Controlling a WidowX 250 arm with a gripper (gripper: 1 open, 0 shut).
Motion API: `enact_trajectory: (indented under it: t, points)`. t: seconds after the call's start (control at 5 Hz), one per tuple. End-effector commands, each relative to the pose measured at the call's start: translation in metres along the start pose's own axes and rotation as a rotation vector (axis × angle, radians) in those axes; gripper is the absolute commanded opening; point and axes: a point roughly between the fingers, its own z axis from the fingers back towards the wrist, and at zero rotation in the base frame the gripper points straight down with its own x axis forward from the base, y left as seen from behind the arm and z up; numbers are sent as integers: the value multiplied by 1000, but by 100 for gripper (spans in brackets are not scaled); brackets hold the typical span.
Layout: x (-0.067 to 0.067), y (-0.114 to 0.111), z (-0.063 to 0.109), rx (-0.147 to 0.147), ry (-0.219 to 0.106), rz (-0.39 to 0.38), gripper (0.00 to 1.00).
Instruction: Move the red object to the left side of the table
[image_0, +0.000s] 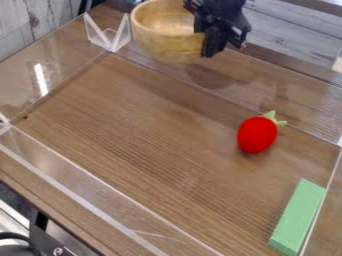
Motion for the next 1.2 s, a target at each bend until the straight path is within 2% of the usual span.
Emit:
enact_trajectory:
  t: [0.0,0.2,0.4,0.8,1.0]
  points:
    - [5,2,10,18,-45,32,0]
    - [-3,-13,10,-9,-48,27,100]
    - [-5,-25,17,-30,-65,10,0]
    - [15,-29,2,-60,-52,-34,0]
    - [14,-43,-4,-82,-46,-74,0]
